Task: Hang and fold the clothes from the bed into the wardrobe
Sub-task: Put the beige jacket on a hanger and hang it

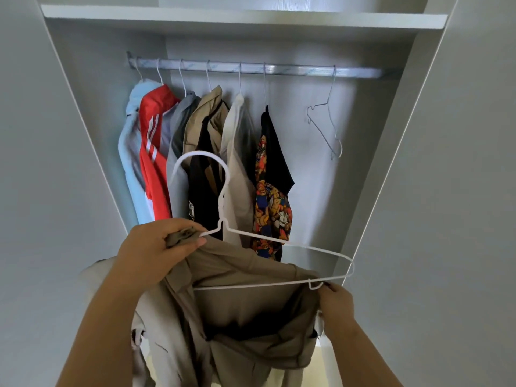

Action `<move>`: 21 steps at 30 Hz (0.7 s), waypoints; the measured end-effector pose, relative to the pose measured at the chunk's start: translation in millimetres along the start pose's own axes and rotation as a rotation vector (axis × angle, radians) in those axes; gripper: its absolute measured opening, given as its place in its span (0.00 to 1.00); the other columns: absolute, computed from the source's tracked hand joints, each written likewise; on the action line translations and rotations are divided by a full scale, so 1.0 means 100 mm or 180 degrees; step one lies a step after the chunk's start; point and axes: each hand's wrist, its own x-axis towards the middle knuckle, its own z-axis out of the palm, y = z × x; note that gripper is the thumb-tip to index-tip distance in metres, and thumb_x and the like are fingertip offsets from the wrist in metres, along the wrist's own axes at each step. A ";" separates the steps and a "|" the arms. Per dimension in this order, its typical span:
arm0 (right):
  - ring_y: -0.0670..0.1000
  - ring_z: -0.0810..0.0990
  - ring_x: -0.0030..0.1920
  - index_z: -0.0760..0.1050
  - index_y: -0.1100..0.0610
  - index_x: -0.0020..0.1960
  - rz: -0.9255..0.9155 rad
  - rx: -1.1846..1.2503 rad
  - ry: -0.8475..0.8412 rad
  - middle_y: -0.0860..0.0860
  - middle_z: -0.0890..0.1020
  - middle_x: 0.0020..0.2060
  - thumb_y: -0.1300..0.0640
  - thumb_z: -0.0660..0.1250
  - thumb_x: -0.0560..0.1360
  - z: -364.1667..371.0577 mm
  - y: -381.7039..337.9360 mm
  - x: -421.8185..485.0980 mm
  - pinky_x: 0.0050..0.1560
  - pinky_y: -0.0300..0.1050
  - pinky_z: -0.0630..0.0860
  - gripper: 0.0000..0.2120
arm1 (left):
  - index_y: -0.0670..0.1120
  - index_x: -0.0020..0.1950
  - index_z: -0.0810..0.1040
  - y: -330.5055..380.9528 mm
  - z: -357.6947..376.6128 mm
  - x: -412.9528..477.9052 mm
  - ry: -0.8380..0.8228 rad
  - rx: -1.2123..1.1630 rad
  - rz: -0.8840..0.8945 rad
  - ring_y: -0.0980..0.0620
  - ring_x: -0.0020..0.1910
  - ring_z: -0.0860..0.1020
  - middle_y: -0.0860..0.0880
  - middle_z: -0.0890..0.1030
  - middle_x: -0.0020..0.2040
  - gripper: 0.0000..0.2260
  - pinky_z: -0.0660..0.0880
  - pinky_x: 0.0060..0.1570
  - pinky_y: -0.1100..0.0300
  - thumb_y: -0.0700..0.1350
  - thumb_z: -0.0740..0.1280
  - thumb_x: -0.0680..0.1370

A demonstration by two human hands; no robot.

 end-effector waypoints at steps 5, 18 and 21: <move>0.54 0.73 0.33 0.75 0.55 0.33 -0.0007 0.0181 0.0113 0.56 0.76 0.31 0.64 0.65 0.75 -0.07 0.03 0.04 0.38 0.44 0.72 0.13 | 0.75 0.37 0.75 -0.08 -0.02 0.05 0.0058 -0.0062 0.0137 0.71 0.36 0.76 0.72 0.78 0.35 0.24 0.68 0.36 0.79 0.43 0.74 0.69; 0.58 0.76 0.39 0.77 0.62 0.36 0.0056 0.0599 0.0061 0.59 0.78 0.35 0.69 0.62 0.75 -0.19 -0.10 0.15 0.46 0.51 0.73 0.11 | 0.62 0.35 0.74 -0.30 0.05 0.07 -0.0418 0.0636 -0.0023 0.63 0.35 0.74 0.58 0.77 0.31 0.11 0.67 0.33 0.73 0.48 0.74 0.70; 0.58 0.76 0.38 0.78 0.65 0.42 0.0113 0.0837 0.0069 0.59 0.79 0.36 0.71 0.64 0.73 -0.27 -0.12 0.19 0.42 0.49 0.75 0.06 | 0.62 0.33 0.74 -0.34 0.03 0.04 -0.0498 0.0520 -0.0176 0.59 0.34 0.76 0.51 0.79 0.31 0.14 0.68 0.34 0.75 0.46 0.75 0.68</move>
